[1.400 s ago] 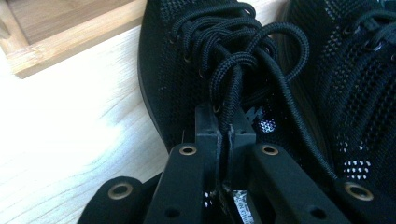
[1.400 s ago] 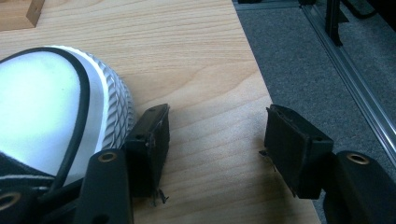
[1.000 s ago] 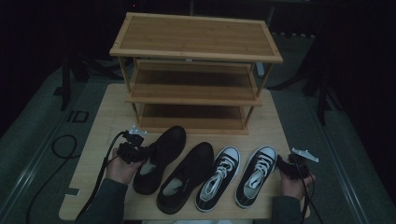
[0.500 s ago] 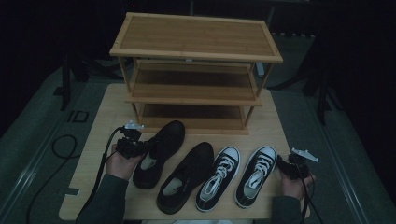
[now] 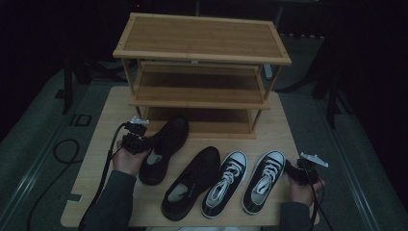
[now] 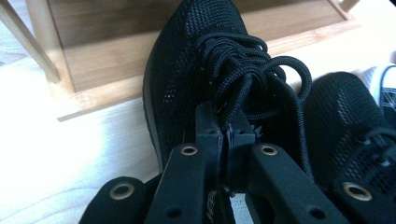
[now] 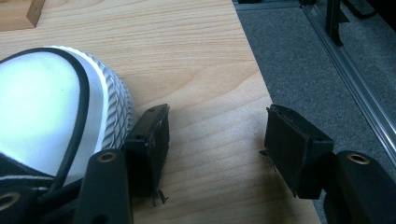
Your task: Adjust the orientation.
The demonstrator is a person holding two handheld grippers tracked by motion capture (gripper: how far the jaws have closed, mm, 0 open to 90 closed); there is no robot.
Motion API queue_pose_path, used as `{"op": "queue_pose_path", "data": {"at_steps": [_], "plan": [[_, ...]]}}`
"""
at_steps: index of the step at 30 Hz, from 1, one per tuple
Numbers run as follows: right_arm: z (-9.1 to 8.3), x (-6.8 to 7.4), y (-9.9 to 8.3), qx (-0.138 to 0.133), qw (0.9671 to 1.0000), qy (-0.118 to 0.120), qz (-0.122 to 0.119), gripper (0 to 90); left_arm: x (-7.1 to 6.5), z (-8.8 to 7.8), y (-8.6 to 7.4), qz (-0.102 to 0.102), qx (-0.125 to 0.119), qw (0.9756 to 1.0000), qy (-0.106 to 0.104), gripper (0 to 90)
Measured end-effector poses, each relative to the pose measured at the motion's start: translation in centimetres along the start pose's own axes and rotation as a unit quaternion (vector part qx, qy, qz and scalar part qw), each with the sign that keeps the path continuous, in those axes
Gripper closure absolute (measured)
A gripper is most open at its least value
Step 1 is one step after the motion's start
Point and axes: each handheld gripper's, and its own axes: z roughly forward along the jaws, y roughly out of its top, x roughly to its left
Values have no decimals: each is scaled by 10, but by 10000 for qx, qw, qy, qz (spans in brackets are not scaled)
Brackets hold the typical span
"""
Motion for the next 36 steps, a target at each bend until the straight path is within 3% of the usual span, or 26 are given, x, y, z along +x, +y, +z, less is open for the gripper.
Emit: {"op": "queue_pose_path", "data": {"at_steps": [9, 23, 29, 36], "plan": [[0, 0, 0, -6, 10000, 3, -14, 395, 8, 10, 5, -222, -129, 9994, 242, 875], [0, 0, 0, -7, 10000, 4, -16, 395, 14, 29, 15, -686, -478, 9951, 531, 874], [0, 0, 0, -7, 10000, 4, -15, 395, 14, 35, 18, -984, -755, 9904, 605, 874], [0, 0, 0, -7, 10000, 5, -16, 394, 14, 44, 19, -1264, -988, 9833, 857, 873]]}}
